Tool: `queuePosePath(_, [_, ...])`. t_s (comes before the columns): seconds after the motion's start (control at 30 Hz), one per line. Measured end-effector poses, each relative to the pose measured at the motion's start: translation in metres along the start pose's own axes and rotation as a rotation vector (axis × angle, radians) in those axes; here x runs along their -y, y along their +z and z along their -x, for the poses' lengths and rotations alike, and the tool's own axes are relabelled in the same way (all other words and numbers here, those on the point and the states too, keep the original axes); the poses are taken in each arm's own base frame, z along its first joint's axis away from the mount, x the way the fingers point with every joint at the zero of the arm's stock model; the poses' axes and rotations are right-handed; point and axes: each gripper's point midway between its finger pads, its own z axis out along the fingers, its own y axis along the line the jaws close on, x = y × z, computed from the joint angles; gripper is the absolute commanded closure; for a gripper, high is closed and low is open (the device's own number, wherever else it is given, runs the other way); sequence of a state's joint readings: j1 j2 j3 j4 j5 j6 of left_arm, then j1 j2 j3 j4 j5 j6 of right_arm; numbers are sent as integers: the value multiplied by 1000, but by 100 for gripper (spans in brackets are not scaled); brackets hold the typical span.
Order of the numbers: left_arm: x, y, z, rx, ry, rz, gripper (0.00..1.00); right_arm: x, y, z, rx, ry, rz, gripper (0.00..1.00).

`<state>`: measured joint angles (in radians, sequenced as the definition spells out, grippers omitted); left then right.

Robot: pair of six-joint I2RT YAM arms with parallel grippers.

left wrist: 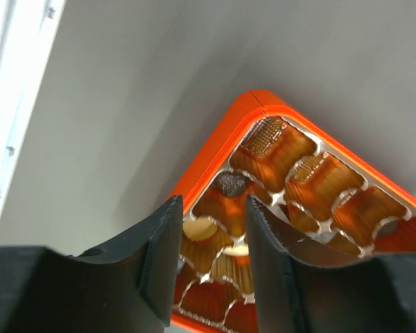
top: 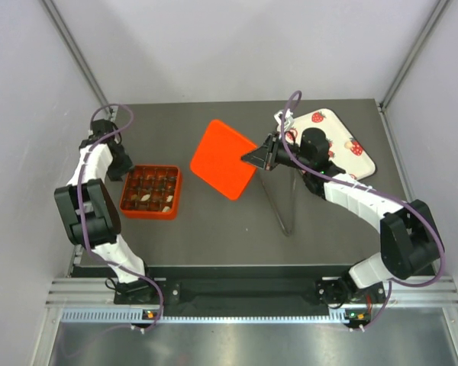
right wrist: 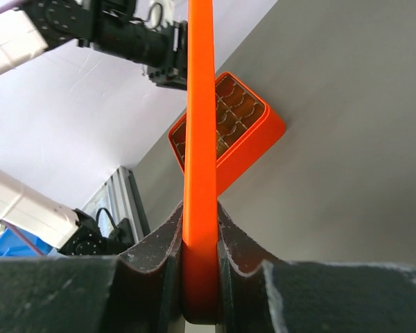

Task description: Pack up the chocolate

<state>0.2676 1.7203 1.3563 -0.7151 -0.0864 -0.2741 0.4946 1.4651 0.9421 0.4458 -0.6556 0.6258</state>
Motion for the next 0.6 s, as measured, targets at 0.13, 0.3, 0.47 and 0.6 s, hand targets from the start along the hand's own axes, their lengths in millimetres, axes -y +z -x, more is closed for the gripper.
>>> queuePosePath(0.13, [2, 21, -9, -54, -7, -3, 56, 0, 0, 1, 2, -2, 2, 100])
queuePosePath(0.3, [5, 37, -9, -88, -9, -3, 63, 0, 0, 0, 1, -3, 1, 100])
queuePosePath(0.47, [14, 38, -9, -102, -21, -61, 66, 4, 3, -2, -4, -1, -1, 100])
queuePosePath(0.6, [28, 36, -12, -122, -42, -133, 66, 16, 8, -12, -24, 22, -16, 100])
